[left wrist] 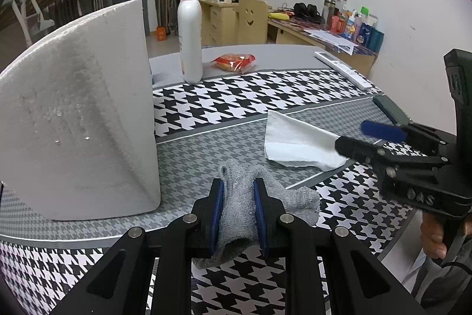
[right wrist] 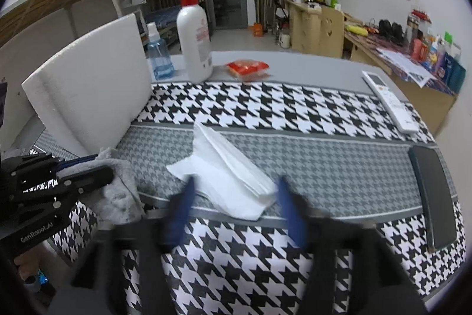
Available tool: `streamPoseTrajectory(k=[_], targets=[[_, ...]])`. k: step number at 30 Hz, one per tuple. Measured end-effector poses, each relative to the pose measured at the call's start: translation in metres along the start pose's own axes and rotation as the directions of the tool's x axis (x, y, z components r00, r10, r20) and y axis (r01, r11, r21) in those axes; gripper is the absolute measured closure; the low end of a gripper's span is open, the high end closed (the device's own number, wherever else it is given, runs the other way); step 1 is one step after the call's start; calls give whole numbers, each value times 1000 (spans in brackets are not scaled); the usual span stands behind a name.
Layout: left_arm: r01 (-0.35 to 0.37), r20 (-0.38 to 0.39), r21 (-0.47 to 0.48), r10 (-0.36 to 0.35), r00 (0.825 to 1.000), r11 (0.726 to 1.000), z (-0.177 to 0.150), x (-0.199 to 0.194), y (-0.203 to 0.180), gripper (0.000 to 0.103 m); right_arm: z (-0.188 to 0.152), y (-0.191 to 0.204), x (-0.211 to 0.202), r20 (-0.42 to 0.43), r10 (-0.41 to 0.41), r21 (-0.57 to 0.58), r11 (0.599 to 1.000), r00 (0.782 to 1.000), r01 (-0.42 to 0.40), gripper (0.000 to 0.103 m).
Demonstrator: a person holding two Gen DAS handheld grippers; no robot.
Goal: Organize soft objects
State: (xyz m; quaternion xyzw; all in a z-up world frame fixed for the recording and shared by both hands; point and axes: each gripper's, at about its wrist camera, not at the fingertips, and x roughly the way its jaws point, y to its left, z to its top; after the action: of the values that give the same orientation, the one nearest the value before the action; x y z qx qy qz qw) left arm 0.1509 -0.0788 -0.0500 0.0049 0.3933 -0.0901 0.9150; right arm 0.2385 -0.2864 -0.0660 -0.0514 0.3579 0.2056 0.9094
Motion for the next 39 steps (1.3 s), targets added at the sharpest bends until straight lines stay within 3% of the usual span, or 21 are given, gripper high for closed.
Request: streamPoseTrajectory(k=[29, 30, 32, 36, 38, 39], targets=[[-6, 38, -23, 7, 999, 1000, -2, -18, 14, 81, 3, 18, 45, -100, -15, -85, 996, 995, 7, 32], [-6, 39, -24, 7, 999, 1000, -2, -18, 15, 81, 3, 18, 47, -107, -17, -82, 997, 994, 9, 34], [-7, 41, -26, 8, 999, 1000, -2, -19, 15, 81, 3, 16, 52, -133, -16, -73, 997, 991, 6, 52], [-12, 45, -34, 14, 999, 999, -3, -22, 17, 81, 2, 15, 57, -144, -46, -70, 997, 988, 36, 65], [-16, 49, -36, 17, 999, 999, -4, -24, 18, 81, 2, 14, 56, -140, -51, -71, 997, 989, 41, 82], [-18, 51, -38, 20, 998, 999, -4, -25, 20, 81, 2, 14, 56, -140, -51, -69, 997, 989, 42, 85]])
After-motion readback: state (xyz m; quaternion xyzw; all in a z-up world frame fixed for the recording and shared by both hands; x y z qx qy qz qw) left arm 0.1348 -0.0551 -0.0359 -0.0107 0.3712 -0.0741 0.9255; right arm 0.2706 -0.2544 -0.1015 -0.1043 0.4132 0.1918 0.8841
